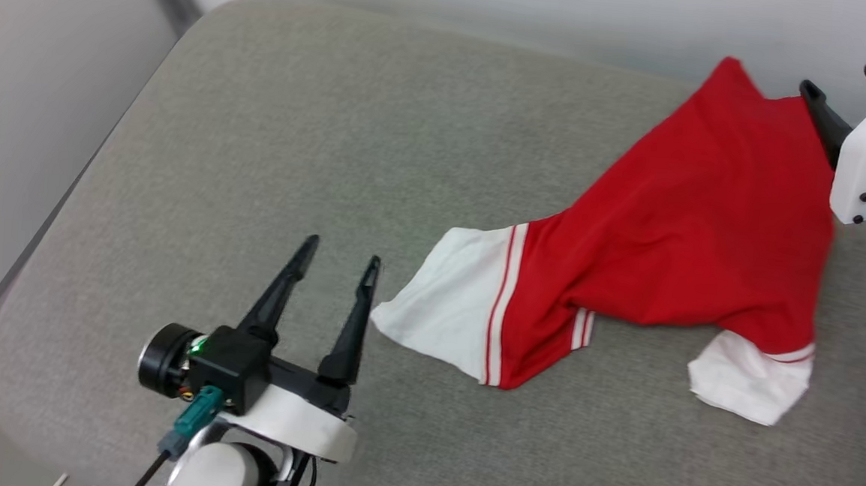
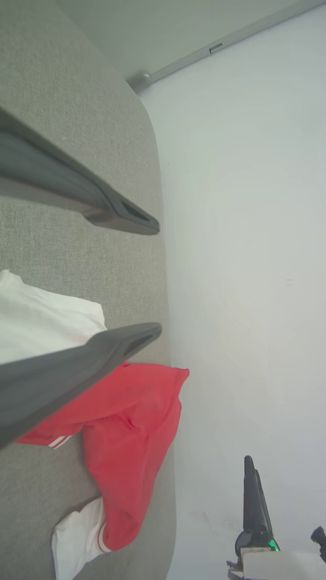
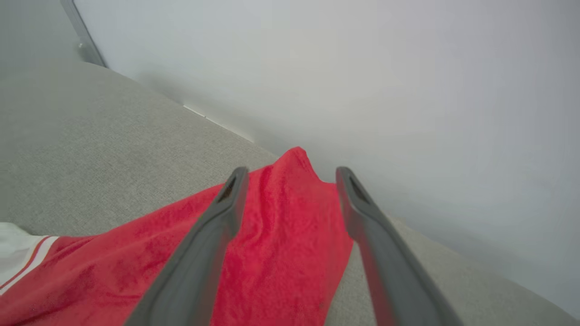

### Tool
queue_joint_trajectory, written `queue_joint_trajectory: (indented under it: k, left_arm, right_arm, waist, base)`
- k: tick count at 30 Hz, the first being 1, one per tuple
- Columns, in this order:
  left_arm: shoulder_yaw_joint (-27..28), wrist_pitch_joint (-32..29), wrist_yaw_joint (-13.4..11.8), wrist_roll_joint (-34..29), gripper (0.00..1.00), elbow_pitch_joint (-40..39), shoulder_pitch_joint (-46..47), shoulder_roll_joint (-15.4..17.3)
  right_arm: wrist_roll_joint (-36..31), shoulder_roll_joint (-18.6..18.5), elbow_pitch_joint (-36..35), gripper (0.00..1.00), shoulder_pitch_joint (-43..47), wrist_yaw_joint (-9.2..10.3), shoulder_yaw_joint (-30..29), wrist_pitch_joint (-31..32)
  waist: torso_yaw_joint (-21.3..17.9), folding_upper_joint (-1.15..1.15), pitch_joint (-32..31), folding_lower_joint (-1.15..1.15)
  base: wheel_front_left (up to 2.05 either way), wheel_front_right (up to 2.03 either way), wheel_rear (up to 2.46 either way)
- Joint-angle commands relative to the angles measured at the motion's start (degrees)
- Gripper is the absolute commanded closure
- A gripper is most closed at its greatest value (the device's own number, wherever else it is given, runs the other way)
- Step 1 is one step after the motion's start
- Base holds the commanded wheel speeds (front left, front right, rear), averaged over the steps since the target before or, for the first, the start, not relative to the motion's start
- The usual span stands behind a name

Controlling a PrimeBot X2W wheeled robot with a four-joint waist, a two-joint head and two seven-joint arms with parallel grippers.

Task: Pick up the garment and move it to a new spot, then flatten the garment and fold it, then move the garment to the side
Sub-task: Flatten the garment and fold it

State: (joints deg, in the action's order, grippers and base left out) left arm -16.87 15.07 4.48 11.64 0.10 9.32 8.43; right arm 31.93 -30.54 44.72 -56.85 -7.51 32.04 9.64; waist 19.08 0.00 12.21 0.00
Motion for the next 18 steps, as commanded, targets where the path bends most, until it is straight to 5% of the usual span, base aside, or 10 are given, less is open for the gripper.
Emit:
queue_joint_trajectory:
  k: [1, 11, 18]
  left_arm:
    - [0.56, 0.15, -0.26, 0.02, 0.00, -0.26, -0.81, 0.20]
    - [6.28, 0.15, -0.94, 1.33, 0.00, -1.24, -4.37, 1.40]
    - [9.51, 0.15, -1.04, 0.72, 0.00, -2.29, -5.97, 1.69]
  right_arm:
    - [0.70, 0.18, -0.83, 0.00, 1.42, 0.04, -0.19, -1.54]
    - [5.39, 2.02, -14.13, 0.00, 15.36, 0.03, -6.34, -13.83]
    - [2.04, 4.13, -23.57, 0.00, 30.71, 0.03, -15.21, -13.27]
  waist:
    - [-3.29, 0.00, -2.96, 0.00]
    - [-11.85, 0.00, -7.07, 0.00]
    - [-15.10, 0.00, -7.09, 0.00]
  base:
    - [0.00, 0.00, 0.00]
    - [0.00, 0.00, 0.00]
    - [0.00, 0.00, 0.00]
